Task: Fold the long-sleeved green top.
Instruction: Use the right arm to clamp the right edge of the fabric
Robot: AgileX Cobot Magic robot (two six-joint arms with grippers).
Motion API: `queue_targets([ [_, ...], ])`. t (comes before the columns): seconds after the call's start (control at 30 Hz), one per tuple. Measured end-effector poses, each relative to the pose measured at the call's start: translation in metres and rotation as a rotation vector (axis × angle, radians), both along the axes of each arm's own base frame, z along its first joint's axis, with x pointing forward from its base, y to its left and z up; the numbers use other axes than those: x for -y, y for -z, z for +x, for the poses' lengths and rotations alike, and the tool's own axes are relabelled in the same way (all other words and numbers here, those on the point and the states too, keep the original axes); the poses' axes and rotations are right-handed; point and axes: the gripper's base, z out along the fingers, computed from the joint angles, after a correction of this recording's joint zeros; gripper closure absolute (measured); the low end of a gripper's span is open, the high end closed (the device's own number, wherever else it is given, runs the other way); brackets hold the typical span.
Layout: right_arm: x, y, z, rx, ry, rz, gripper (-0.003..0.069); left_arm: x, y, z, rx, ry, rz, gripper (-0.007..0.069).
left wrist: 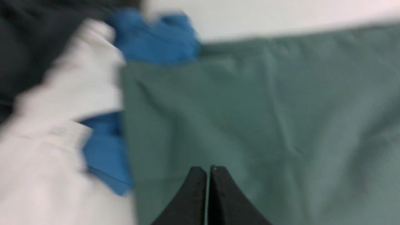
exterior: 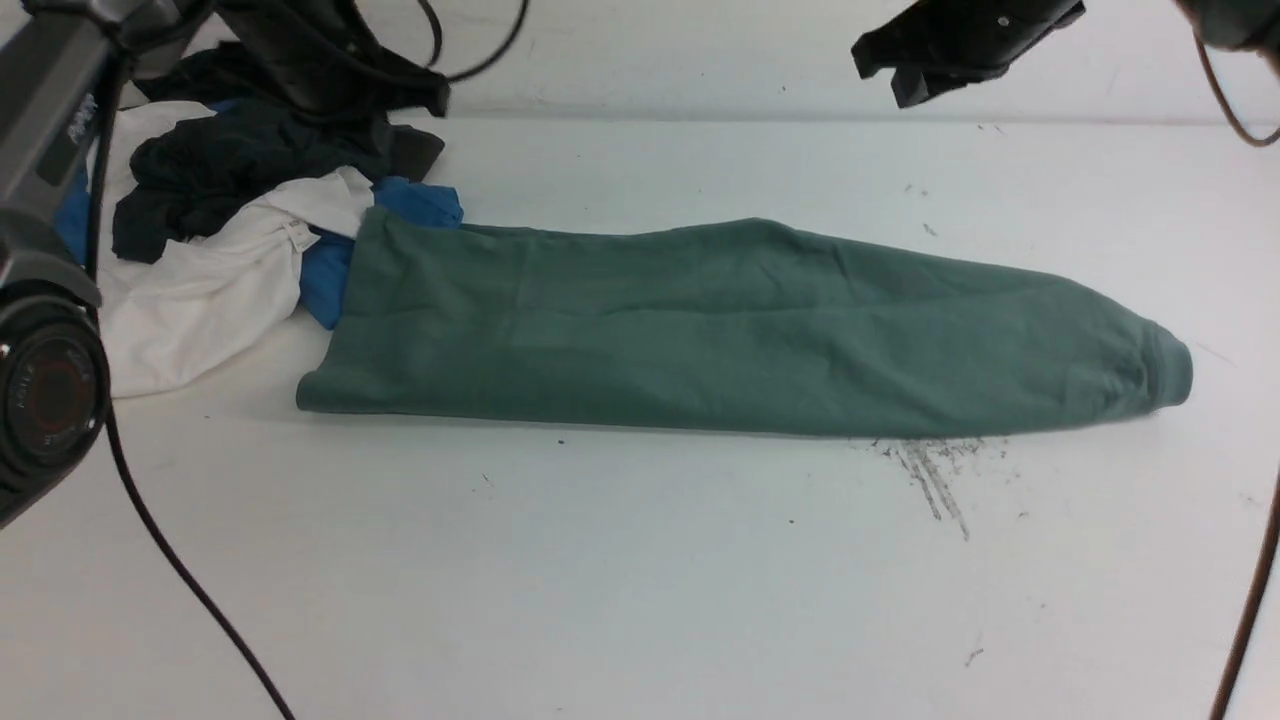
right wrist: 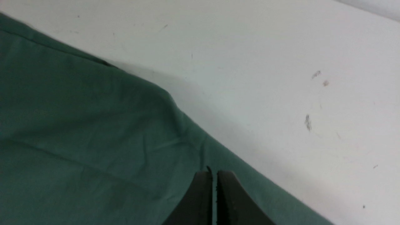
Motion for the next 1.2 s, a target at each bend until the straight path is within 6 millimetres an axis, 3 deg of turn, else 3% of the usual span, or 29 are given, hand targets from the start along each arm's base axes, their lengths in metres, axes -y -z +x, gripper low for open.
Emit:
queue_targets([
  [0.17,0.014,0.076,-0.007,-0.274,0.030,-0.031,0.0671,0.014,0.055,0.004,-0.160,0.052,-0.010,0.0629],
  [0.2,0.016,0.077,-0.007,-0.277,0.033,-0.031,0.0671,0.014,0.058,0.004,-0.167,0.051,-0.009,0.0629],
  [0.27,0.028,0.108,-0.007,-0.375,0.066,-0.004,0.0673,0.015,0.086,0.008,-0.223,0.054,-0.003,0.0629],
  [0.3,0.029,0.108,-0.007,-0.377,0.068,-0.001,0.0673,0.015,0.087,0.009,-0.227,0.054,-0.003,0.0629],
  [0.33,0.034,0.123,-0.004,-0.411,0.081,0.004,0.0673,0.015,0.100,0.010,-0.253,0.054,0.001,0.0629],
  [0.47,0.041,0.150,0.000,-0.456,0.096,-0.011,0.0673,0.017,0.128,0.014,-0.303,0.053,-0.008,0.0629],
  [0.8,0.044,0.171,-0.015,-0.517,0.097,-0.035,0.0673,0.015,0.130,0.003,-0.327,0.048,-0.009,0.0629],
  [0.97,0.045,0.173,-0.042,-0.572,0.081,-0.050,0.0673,0.012,0.127,-0.021,-0.401,0.047,-0.001,0.0629],
  [1.2,0.049,0.175,-0.093,-0.619,0.089,-0.063,0.0673,0.009,0.129,-0.076,-0.496,0.047,0.012,0.0629],
])
